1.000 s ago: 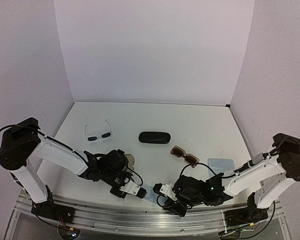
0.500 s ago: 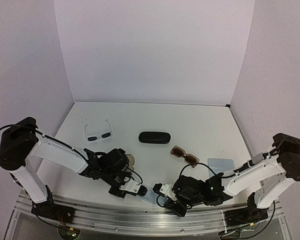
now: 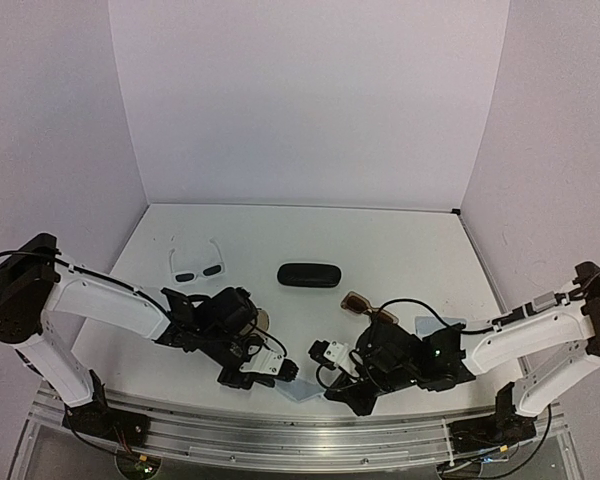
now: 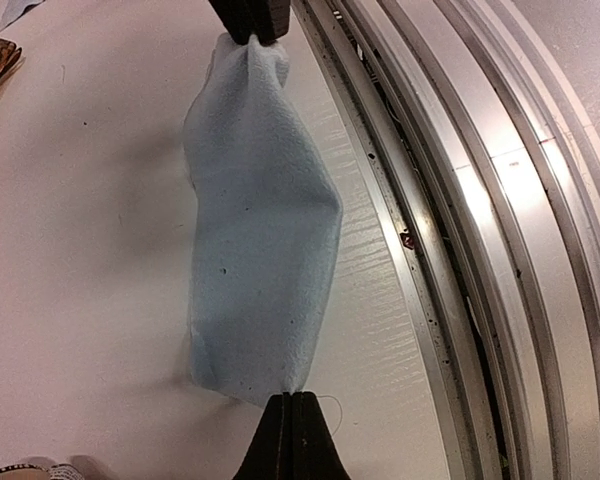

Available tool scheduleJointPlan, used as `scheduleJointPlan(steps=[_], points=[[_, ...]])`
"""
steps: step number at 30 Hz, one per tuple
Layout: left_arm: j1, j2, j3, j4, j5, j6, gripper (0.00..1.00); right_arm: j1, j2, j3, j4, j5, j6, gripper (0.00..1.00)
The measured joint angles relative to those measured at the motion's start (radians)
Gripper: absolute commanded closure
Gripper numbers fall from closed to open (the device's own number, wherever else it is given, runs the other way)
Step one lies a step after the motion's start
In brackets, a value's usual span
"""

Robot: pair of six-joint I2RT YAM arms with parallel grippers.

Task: Organize the sunglasses
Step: Pick up the glasses cleaning cloth from the center of the board, then place the glasses cleaning cloth in the sunglasses case.

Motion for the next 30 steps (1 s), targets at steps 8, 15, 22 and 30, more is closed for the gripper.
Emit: scheduleJointPlan(steps=[8,15,22,30], points=[[0.029,-0.024,0.056,-0.087,0.009,-0.032,1.00,-0.069,-0.041,0.036,-0.072,-0.040,-0.010,1.00],[0.069,-0.043,0.118,-0.144,0.011,-0.059,1.00,-0.130,-0.055,0.097,-0.105,-0.077,-0.035,1.00],[0.116,-0.100,0.151,-0.216,0.008,-0.084,1.00,-0.197,-0.055,0.156,-0.127,-0.129,-0.062,1.00],[0.156,-0.196,0.179,-0.259,-0.027,-0.088,1.00,-0.258,-0.008,0.281,-0.147,-0.188,-0.110,1.00]])
